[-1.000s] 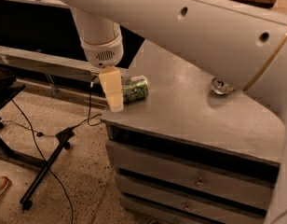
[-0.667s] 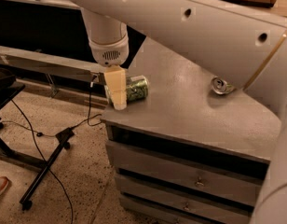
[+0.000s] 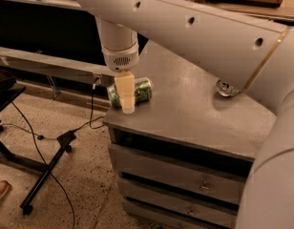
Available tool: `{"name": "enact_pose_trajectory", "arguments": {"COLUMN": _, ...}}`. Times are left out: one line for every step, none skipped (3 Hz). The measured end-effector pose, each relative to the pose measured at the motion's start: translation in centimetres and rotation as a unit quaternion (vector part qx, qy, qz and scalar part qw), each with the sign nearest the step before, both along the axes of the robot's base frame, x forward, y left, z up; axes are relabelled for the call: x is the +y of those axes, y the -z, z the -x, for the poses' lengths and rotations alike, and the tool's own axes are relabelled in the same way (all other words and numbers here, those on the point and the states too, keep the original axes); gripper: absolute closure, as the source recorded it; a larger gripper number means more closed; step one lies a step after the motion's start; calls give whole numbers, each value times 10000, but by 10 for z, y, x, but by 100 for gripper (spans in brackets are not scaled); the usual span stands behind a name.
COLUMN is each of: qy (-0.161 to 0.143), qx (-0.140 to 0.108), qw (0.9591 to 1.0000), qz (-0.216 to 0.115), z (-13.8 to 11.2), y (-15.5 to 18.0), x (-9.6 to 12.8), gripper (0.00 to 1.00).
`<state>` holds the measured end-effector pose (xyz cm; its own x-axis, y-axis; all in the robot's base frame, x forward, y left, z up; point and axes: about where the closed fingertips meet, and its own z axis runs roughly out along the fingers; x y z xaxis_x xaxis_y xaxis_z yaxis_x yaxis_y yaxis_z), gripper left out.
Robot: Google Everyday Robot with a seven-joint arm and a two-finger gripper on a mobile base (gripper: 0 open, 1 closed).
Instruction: Place green can upright
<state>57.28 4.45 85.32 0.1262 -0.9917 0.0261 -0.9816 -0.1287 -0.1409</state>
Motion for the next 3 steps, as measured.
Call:
{"name": "enact_pose_trajectory", "arguments": {"qy": 22, "qx": 143, "qw": 9999, "qz": -42, "z": -2, "y": 13, "x": 0, "gripper": 0}}
{"name": "enact_pose_trajectory", "arguments": {"qy": -13, "qx": 272, "qw": 9996, "qz": -54, "z": 1, "y": 22, "x": 7, "gripper": 0}}
{"name": "enact_pose_trajectory", "arguments": {"qy": -93, "qx": 311, "qw": 9995, "qz": -24, "z": 8, "y": 24, "x": 15, "gripper": 0}}
